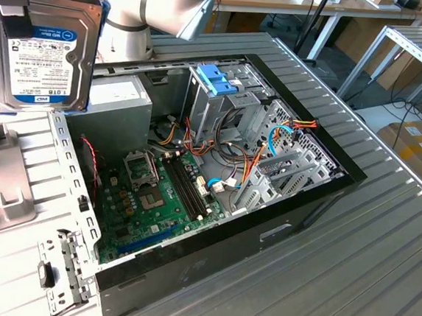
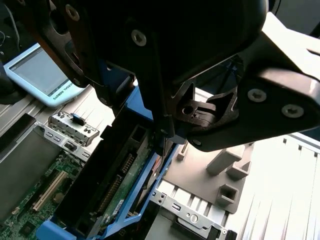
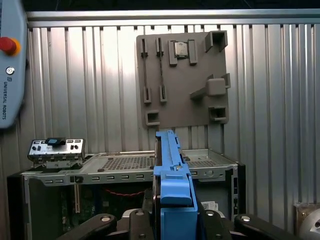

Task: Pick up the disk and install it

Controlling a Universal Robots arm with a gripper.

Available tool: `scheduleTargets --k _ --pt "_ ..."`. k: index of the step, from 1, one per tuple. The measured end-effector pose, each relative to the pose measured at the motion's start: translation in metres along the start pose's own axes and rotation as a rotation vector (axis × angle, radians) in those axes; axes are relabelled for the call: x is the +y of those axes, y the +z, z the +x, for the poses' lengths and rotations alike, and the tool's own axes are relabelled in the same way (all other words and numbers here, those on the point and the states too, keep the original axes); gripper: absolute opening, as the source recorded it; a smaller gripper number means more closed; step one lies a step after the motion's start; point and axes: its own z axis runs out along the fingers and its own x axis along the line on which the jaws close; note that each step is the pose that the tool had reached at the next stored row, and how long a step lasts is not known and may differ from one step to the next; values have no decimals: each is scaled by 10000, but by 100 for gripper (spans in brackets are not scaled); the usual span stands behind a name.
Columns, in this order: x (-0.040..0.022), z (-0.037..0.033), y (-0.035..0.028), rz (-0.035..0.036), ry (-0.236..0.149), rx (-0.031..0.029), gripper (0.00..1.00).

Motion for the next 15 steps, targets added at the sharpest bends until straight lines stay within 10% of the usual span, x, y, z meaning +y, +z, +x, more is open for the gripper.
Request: scheduleTargets --k 15 --pt "-242 53 7 -23 1 1 37"
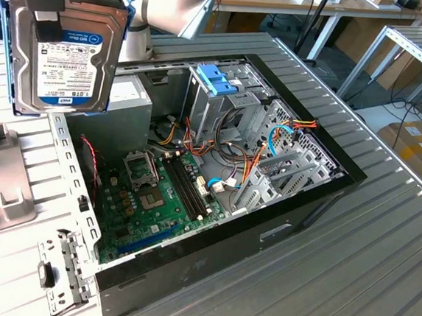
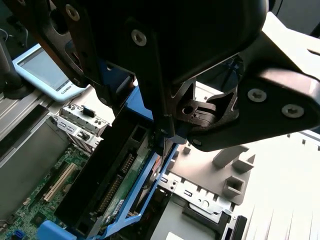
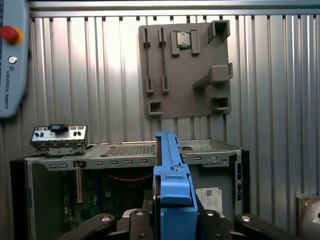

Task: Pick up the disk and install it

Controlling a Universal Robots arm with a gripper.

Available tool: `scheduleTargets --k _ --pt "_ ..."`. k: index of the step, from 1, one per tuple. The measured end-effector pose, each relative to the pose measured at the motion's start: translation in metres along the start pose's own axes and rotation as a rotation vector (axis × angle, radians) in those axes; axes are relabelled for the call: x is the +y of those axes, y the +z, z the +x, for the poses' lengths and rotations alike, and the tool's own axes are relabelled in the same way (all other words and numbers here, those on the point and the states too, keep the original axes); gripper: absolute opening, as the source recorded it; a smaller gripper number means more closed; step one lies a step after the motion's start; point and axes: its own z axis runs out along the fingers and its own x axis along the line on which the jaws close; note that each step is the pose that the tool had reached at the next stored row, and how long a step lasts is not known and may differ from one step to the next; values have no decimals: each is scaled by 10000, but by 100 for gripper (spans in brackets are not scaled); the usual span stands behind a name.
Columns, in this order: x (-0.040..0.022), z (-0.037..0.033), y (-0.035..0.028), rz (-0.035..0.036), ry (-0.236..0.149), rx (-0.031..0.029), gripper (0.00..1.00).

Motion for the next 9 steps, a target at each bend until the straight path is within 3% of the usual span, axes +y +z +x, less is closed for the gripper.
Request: scheduleTargets --k 9 --pt "-129 21 3 -14 1 1 37"
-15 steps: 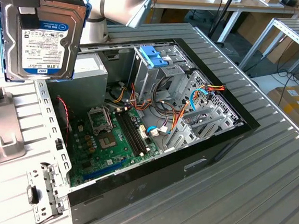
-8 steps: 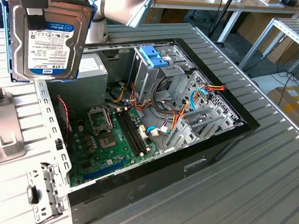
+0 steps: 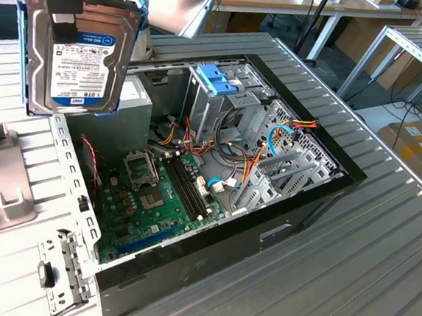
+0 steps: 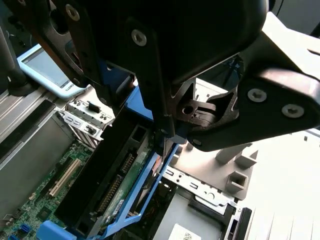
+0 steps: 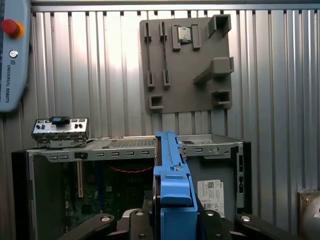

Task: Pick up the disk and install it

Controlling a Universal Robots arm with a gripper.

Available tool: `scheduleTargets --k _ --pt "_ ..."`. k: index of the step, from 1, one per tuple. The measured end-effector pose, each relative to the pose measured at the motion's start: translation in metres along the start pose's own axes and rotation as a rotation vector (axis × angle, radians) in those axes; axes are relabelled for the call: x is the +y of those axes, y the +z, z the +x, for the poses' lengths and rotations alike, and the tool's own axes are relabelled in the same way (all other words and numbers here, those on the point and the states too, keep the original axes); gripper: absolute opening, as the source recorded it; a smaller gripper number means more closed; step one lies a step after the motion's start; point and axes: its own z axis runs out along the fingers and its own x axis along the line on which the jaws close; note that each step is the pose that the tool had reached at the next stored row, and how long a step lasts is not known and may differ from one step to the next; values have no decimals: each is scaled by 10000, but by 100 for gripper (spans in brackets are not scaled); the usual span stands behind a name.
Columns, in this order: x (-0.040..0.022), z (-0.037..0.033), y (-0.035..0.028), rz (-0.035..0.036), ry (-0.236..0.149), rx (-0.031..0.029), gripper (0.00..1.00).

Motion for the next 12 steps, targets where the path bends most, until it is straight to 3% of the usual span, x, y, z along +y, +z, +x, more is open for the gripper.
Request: scheduleTargets --k 12 --pt "-186 38 6 -17 0 0 37"
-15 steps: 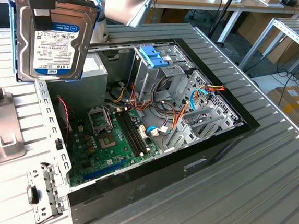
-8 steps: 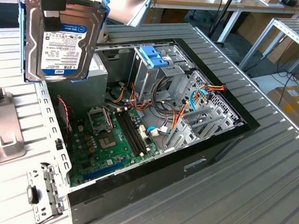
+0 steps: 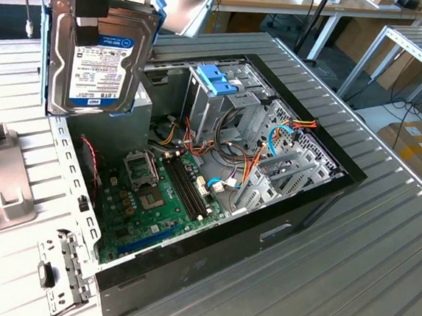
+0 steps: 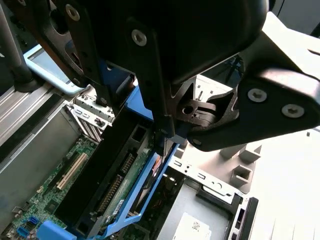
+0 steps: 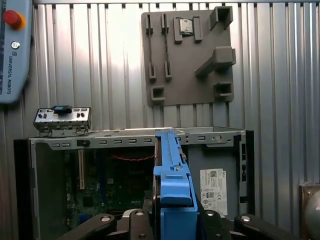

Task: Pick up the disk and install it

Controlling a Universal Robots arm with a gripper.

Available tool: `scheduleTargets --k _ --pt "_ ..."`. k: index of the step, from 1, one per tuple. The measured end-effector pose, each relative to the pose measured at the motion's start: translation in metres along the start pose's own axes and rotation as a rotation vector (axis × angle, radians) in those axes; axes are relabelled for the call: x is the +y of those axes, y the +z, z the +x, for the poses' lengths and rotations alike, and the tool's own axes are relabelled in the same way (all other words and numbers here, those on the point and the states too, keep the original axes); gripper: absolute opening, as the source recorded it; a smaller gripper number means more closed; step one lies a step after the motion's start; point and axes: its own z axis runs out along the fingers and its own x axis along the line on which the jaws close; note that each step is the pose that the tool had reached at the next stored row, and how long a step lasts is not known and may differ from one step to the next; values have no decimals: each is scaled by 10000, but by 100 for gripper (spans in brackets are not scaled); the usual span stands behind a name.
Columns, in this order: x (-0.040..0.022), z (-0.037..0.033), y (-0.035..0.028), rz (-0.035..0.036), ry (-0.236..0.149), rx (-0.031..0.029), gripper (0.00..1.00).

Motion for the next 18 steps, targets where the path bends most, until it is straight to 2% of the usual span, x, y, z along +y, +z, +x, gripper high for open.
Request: scheduleTargets --k 18 --pt "-223 46 9 -21 1 2 37"
